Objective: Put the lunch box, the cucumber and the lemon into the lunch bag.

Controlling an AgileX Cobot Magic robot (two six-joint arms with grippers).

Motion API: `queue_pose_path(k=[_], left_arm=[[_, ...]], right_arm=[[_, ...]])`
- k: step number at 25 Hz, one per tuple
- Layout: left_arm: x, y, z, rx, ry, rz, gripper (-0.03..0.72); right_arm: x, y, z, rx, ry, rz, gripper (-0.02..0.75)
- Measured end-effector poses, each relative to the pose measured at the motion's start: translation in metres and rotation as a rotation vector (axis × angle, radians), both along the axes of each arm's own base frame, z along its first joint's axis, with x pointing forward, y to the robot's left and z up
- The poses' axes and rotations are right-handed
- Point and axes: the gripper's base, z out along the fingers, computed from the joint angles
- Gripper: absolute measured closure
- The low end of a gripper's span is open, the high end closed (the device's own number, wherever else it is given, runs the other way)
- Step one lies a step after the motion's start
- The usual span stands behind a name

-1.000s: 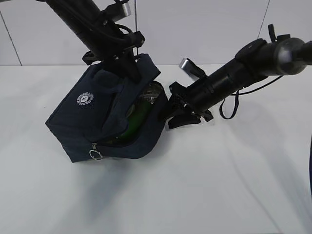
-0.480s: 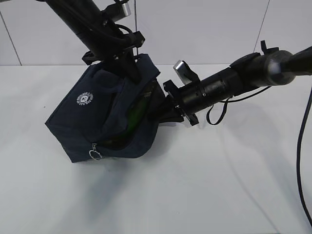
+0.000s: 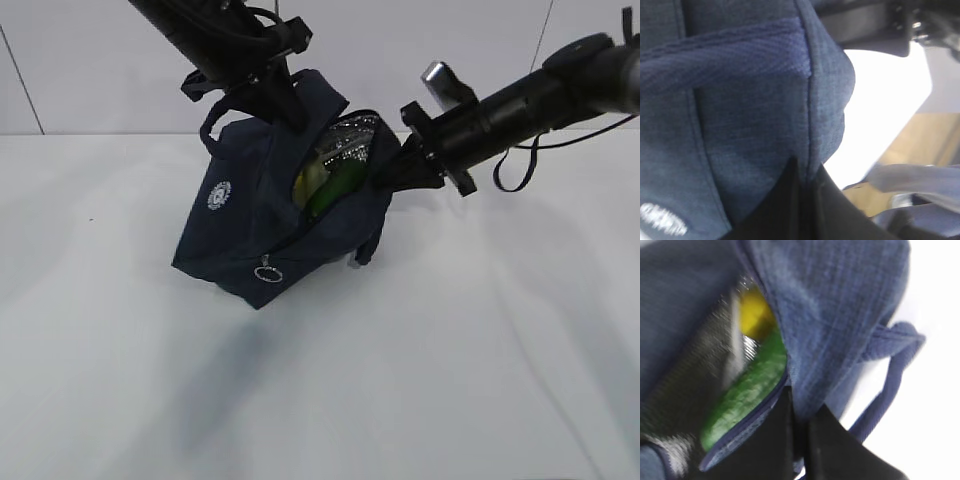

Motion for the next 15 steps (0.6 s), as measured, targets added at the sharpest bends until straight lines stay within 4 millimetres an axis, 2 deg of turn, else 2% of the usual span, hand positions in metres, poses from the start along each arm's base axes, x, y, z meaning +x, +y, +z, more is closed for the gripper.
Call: queue_pose_path(k=[6,10,13,15], left_arm=[[-0.005,-0.025,-0.005,-0.113,0.056,-0.012,0.698],[-0.008,-0.043,-0.005,-0.195,0.084,0.022,0.698],[-0.007,-0.048,-0.004,-0.225,0.094,0.073,0.698],[-0.004,-0.049,-0.009,-0.231,0.11,0.086,0.698]], right_arm=[[-0.005,-0.015,0.064,-0.176,-0.12,-0.01,0.734],[-0.016,-0.024,0.097,-0.283,-0.151,-0.049,0.734],[-0.021,-0.03,0.107,-0.359,-0.149,-0.079,0.734],[-0.021,-0.032,0.107,-0.385,-0.141,-0.088,0.734]])
